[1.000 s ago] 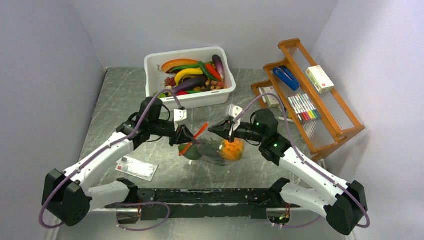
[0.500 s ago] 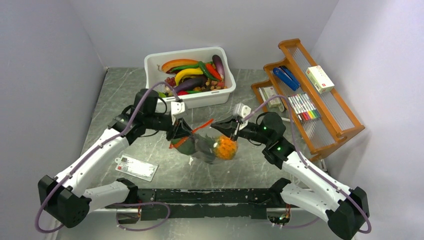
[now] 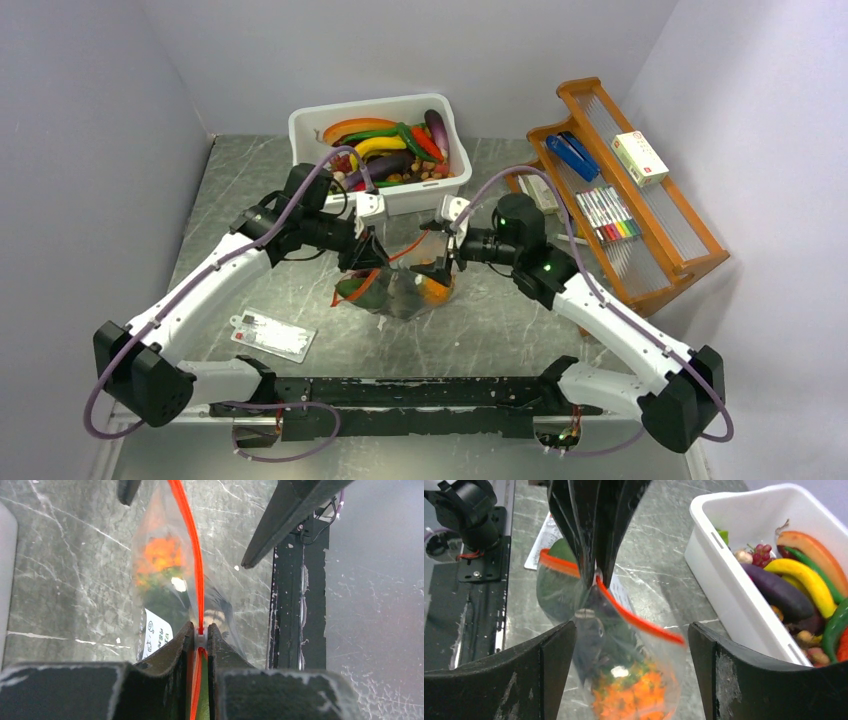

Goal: Place the food in the zip-top bag and seal the zipper
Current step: Zip the zipper food storage bag at the center of the board.

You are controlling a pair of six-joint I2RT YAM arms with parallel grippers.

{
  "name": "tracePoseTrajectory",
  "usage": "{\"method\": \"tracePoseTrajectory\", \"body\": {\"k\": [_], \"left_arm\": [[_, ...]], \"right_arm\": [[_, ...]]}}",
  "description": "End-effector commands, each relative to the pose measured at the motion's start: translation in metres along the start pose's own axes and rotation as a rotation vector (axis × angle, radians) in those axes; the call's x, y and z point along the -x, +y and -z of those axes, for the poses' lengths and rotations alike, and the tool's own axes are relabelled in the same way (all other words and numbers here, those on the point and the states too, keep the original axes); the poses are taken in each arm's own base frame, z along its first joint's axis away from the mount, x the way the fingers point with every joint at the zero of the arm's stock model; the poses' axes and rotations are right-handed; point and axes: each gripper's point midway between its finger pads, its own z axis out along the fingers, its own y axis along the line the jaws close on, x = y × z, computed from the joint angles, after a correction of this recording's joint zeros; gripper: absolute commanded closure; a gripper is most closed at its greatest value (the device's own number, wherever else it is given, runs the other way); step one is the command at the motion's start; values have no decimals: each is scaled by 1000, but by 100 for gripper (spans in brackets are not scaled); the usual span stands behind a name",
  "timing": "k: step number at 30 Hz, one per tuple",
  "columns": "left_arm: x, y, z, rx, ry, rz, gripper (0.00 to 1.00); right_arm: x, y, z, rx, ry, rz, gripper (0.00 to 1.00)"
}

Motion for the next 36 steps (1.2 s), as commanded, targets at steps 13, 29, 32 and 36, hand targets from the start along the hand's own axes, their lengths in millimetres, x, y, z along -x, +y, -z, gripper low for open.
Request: {"method": "tracePoseTrajectory", "body": {"k": [13,29,32,36], "left_arm": [[13,0,-11,-35,-15,-62,93],[14,-5,-10,-32,-45,-34,93],[5,-4,-10,-6,-31,15,93],[-13,-8,-4,30,13,75,93]], "right_arm": [[-1,13,-18,135,208,359,18],[-46,9,-32,-99,382,668,100],[-41,-8,-19,-259,350,713,100],[-24,-31,2,-433,316,698,100]]}}
